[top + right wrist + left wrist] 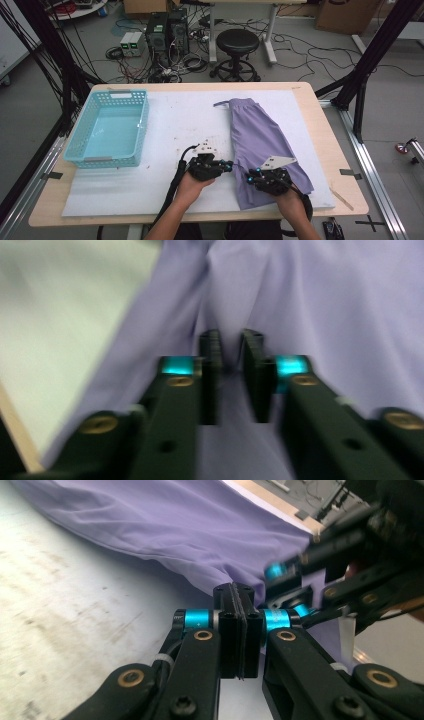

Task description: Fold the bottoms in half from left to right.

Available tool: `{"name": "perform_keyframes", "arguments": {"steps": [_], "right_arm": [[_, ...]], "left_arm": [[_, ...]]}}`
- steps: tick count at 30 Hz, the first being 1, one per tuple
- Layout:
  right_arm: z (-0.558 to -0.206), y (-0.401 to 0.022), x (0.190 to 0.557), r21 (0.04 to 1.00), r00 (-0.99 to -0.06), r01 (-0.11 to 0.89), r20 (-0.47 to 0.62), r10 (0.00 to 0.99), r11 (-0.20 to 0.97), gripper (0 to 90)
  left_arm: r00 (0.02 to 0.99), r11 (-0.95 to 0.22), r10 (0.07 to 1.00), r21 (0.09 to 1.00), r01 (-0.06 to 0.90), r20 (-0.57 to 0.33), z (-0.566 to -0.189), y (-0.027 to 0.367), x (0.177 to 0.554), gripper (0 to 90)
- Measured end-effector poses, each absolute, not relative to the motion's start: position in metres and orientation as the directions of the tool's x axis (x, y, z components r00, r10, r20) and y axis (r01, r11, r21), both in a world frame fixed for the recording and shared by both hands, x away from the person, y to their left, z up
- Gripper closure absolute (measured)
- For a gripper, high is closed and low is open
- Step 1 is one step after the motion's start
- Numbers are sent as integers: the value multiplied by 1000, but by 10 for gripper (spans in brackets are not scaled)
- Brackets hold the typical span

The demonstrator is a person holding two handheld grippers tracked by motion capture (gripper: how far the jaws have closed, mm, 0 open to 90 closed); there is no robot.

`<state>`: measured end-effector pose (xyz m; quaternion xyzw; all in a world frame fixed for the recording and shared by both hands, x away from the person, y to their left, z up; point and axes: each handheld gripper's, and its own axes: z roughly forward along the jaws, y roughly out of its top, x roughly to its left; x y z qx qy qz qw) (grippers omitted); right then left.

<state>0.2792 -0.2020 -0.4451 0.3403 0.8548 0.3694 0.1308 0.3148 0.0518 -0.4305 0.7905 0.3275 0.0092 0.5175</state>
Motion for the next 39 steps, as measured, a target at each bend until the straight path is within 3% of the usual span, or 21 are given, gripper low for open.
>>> {"name": "perform_keyframes", "arguments": {"steps": [2, 7, 8, 9, 12, 17, 21, 23, 26, 33, 35, 37, 39], "right_arm": [[-449, -200, 280, 697, -742, 472, -17, 670, 540, 900], [-448, -204, 282, 688, -716, 497, -19, 698, 528, 900], [-448, -206, 282, 688, -714, 500, -16, 700, 526, 900], [-448, -206, 282, 686, -713, 503, -15, 701, 526, 900], [-449, -208, 282, 688, -709, 509, -5, 705, 517, 888], [-447, -209, 282, 693, -706, 511, 2, 708, 508, 873], [-447, -208, 282, 695, -706, 510, 2, 708, 507, 861], [-447, -207, 282, 695, -707, 509, 2, 707, 507, 856], [-447, -207, 283, 696, -712, 506, 3, 703, 509, 852], [-446, -208, 282, 702, -709, 506, 8, 705, 501, 851], [-446, -209, 282, 703, -707, 508, 10, 707, 498, 840], [-445, -209, 282, 709, -705, 510, 21, 709, 486, 818], [-443, -209, 281, 722, -705, 510, 38, 708, 468, 789]], "left_arm": [[771, -240, 546, 821, 519, -328, -432, 54, 315, 893], [744, -303, 629, 811, 500, -223, -439, 52, 314, 890], [739, -327, 647, 806, 493, -190, -441, 51, 314, 766], [728, -330, 659, 798, 505, -189, -443, 52, 314, 766], [723, -328, 659, 785, 526, -210, -448, 57, 312, 677], [759, -301, 557, 770, 563, -337, -452, 57, 309, 652], [734, -280, 575, 757, 590, -360, -455, 46, 314, 568], [734, -319, 589, 737, 596, -338, -457, 40, 316, 601], [741, -359, 607, 732, 579, -289, -460, 34, 314, 881], [694, -325, 674, 743, 585, -252, -455, 47, 310, 883], [682, -313, 687, 743, 592, -253, -455, 53, 309, 814], [669, -300, 701, 748, 592, -248, -453, 61, 308, 645], [662, -276, 710, 772, 573, -238, -451, 69, 307, 618]]}}
